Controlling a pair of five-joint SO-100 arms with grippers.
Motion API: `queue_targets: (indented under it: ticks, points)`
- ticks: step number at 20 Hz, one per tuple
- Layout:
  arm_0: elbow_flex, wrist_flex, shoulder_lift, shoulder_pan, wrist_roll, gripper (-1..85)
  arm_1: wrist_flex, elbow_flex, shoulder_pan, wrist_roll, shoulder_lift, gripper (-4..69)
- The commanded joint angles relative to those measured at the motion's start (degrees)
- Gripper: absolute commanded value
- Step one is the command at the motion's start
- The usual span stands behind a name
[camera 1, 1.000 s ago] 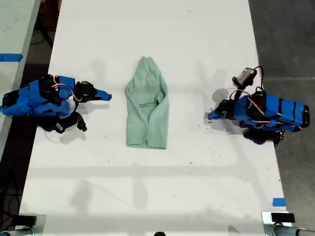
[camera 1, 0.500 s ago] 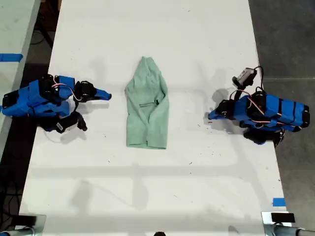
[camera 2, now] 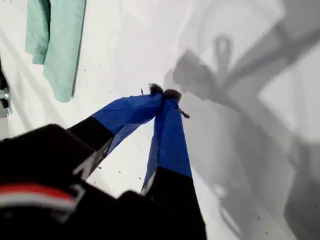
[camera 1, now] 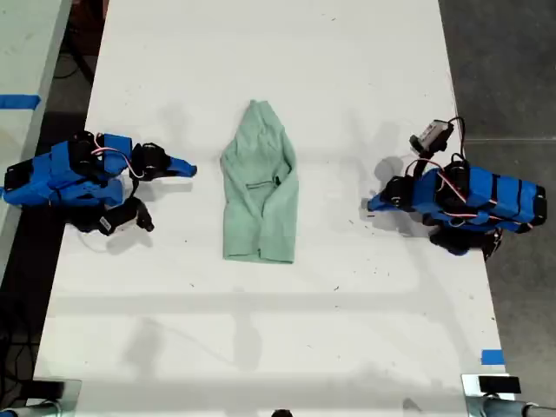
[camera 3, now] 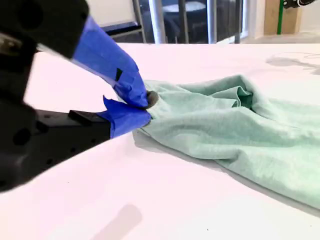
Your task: Fold t shirt
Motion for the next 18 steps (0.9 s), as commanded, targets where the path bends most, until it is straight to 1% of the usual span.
queue_targets:
  ticks: [1,18]
  points:
    - [0.5,0.0,0.4,1.2,-0.9,-0.2,0.2,2.5,0.0,-1.4,0.6,-0.4]
    - [0.5,0.1,0.6,1.9,-1.1,-0.2,0.2,2.5,0.0,-1.4,0.6,-0.4]
